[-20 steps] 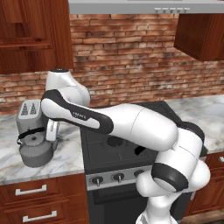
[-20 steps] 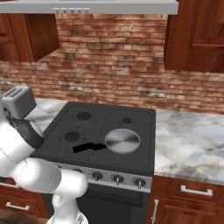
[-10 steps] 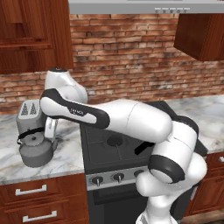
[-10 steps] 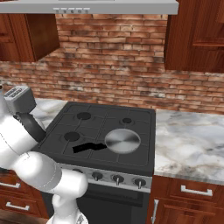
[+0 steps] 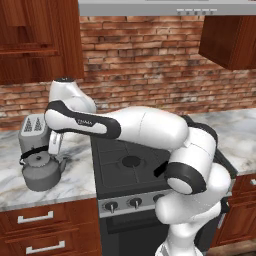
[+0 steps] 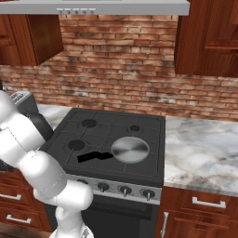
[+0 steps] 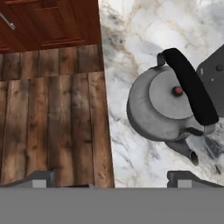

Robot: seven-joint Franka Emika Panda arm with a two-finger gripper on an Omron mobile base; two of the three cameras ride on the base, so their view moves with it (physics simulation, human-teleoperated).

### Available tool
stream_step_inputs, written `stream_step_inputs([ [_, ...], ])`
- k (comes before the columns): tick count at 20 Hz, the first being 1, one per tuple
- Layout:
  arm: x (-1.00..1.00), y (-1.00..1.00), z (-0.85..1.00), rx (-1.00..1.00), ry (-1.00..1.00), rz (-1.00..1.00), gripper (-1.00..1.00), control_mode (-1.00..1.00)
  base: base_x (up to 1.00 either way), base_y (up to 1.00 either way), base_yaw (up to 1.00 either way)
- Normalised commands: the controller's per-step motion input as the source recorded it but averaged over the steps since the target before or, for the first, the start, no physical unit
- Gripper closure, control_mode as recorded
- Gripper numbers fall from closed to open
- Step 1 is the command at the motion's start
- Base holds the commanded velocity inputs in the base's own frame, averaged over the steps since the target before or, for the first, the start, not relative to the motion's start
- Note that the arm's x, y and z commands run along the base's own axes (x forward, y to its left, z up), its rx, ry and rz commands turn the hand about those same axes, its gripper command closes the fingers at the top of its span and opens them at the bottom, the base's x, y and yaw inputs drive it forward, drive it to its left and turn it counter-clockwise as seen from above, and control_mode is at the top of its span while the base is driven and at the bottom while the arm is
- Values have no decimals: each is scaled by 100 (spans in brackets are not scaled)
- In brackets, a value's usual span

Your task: Pick the kettle from the counter and place it on a stove burner. Then turn the burner on.

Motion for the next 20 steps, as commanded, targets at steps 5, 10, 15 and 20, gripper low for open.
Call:
stream_step_inputs([
  [5,30,19,-20,-2,0,0,-100,-100,0,0,0],
  [10,34,23,-18,-2,0,0,-100,-100,0,0,0],
  [15,39,23,-9,-1,0,0,-100,-100,0,0,0],
  [20,39,25,-6,0,0,0,-100,-100,0,0,0],
])
